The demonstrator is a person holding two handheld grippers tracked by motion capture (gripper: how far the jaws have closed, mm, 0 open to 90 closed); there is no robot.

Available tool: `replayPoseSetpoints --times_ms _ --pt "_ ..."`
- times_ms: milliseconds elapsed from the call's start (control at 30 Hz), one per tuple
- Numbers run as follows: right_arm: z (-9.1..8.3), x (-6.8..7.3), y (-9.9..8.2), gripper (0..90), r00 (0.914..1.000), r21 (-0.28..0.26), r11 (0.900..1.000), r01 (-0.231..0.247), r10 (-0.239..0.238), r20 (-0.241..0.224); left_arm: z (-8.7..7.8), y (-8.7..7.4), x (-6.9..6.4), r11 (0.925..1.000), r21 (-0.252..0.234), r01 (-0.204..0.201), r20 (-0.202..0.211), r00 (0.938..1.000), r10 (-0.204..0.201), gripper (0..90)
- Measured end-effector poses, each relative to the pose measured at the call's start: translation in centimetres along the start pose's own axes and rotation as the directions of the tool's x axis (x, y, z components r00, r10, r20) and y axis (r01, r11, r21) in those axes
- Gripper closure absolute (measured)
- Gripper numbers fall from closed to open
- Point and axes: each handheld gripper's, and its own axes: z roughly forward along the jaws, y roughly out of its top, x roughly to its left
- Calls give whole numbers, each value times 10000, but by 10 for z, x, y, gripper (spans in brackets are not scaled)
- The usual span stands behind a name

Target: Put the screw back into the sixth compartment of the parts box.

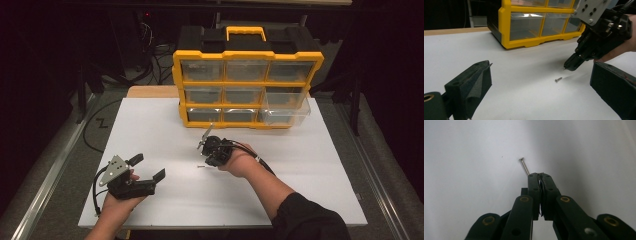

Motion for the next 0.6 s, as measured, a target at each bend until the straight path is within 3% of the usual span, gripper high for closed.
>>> replayPoseSetpoints --times_ms 600 --pt "-22 8 -33 898 9997 197 9997 -106 102 228 0 1 0 10000 -24 -47 -22 10000 47 42"
